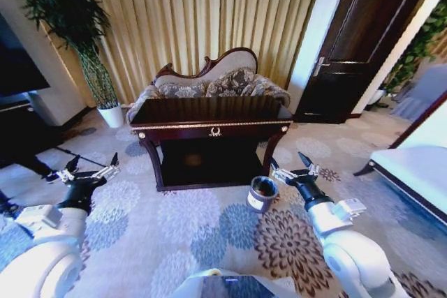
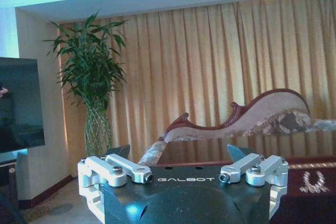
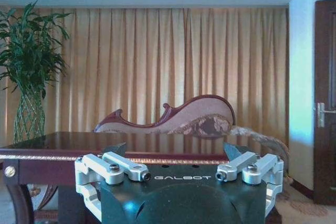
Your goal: Move to the front of the table and place the trash on the table into the trash bin.
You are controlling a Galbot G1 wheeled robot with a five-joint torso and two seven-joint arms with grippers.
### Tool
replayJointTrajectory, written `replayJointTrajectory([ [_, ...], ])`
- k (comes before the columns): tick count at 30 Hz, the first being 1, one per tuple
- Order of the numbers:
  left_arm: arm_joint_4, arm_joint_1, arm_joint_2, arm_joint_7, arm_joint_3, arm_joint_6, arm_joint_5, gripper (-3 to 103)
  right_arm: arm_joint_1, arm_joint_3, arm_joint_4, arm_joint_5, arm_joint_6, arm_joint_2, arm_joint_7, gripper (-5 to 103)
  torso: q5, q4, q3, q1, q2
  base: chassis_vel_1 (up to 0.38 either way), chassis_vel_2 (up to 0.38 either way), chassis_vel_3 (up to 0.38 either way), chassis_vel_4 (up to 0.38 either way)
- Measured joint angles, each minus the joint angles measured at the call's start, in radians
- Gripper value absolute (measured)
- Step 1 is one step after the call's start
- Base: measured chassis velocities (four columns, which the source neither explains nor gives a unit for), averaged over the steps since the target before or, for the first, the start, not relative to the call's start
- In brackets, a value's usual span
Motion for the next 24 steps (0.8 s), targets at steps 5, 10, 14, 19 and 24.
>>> replayJointTrajectory([
  [5, 0.0, -0.001, -0.001, 0.0, 0.007, 0.0, 0.005, 100, 0.004, 0.001, -0.005, 0.001, 0.003, 0.0, 0.002, 100, -0.0003, 0.0001, 0.0, 0.0, 0.0, 0.323, -0.342, -0.326, 0.333],
  [10, 0.0, 0.003, -0.011, -0.016, 0.029, -0.017, 0.008, 100, 0.011, -0.003, -0.029, 0.001, 0.022, 0.001, 0.019, 100, 0.0007, -0.0001, 0.0, 0.0, 0.0, 0.327, -0.328, -0.343, 0.34],
  [14, 0.0, 0.006, -0.028, -0.024, 0.049, -0.02, 0.01, 100, 0.017, 0.0, -0.058, -0.004, 0.025, 0.005, 0.03, 100, -0.0006, 0.0003, -0.001, -0.001, 0.001, 0.184, -0.181, -0.177, 0.242],
  [19, 0.0, 0.009, -0.046, -0.029, 0.062, -0.022, 0.012, 100, 0.021, 0.003, -0.089, -0.016, 0.028, 0.011, 0.051, 100, 0.0001, 0.0001, 0.0, -0.001, 0.0, 0.052, -0.028, -0.07, 0.08],
  [24, 0.0, 0.012, -0.064, -0.03, 0.067, -0.021, 0.027, 100, 0.016, 0.003, -0.101, -0.033, 0.039, 0.014, 0.079, 100, -0.0002, 0.0, 0.0, 0.001, -0.001, -0.054, 0.032, 0.043, -0.042],
])
